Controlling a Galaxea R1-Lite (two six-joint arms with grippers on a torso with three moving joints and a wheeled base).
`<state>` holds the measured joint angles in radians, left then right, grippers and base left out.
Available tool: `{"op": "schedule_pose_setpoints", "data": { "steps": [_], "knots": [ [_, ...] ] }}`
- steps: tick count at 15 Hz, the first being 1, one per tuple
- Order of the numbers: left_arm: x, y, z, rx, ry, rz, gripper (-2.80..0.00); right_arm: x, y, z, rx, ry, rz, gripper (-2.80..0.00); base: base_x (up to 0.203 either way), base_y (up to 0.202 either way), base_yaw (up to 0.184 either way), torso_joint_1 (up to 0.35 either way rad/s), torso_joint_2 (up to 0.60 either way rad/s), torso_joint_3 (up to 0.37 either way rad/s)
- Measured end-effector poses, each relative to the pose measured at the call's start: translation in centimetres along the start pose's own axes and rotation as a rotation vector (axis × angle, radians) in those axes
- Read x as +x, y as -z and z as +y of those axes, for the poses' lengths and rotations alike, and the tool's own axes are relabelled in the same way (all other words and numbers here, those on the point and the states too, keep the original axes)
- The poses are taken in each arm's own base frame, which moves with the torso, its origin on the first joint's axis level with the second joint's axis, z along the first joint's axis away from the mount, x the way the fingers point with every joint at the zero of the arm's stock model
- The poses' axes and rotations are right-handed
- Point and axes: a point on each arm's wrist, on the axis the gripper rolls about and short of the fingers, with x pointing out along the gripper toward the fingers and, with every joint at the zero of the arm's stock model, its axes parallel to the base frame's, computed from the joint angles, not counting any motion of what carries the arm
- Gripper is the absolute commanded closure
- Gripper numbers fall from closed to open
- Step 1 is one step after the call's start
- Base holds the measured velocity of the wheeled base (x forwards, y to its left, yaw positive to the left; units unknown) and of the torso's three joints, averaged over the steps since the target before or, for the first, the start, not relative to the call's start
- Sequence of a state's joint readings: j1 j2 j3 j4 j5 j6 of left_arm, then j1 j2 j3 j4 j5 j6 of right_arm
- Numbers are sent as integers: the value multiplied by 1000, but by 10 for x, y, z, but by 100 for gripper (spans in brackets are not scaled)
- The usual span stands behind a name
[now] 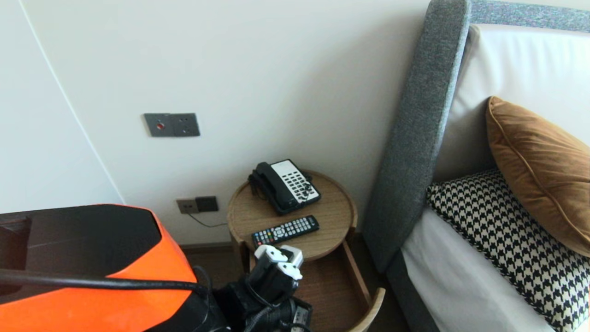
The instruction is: Open the nightstand drawer, then put the remote controls on the table in the drawer one by one
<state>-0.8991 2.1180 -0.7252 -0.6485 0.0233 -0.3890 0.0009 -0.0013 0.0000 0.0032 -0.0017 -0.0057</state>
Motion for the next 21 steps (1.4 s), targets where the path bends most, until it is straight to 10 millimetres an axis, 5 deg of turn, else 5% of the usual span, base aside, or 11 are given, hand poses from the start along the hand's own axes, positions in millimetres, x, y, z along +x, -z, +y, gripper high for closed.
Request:
{"op": "schedule_pose_setpoints", "data": {
  "steps": [5,6,7,12,18,21],
  "knots": [
    [-36,-56,47,84,72,-118,0,0,0,0,0,0,0,0,0,0,0,0,0,0],
    [-47,-69,59,125,80,-139,-216,0,0,0,0,0,0,0,0,0,0,0,0,0],
    [-58,-81,69,164,88,-146,-280,0,0,0,0,0,0,0,0,0,0,0,0,0],
    [-78,-105,98,489,50,-152,-280,0,0,0,0,0,0,0,0,0,0,0,0,0],
    [-60,-93,123,912,45,-22,-280,0,0,0,0,0,0,0,0,0,0,0,0,0],
    [-47,-103,131,965,52,-11,-280,0,0,0,0,0,0,0,0,0,0,0,0,0]
  ]
}}
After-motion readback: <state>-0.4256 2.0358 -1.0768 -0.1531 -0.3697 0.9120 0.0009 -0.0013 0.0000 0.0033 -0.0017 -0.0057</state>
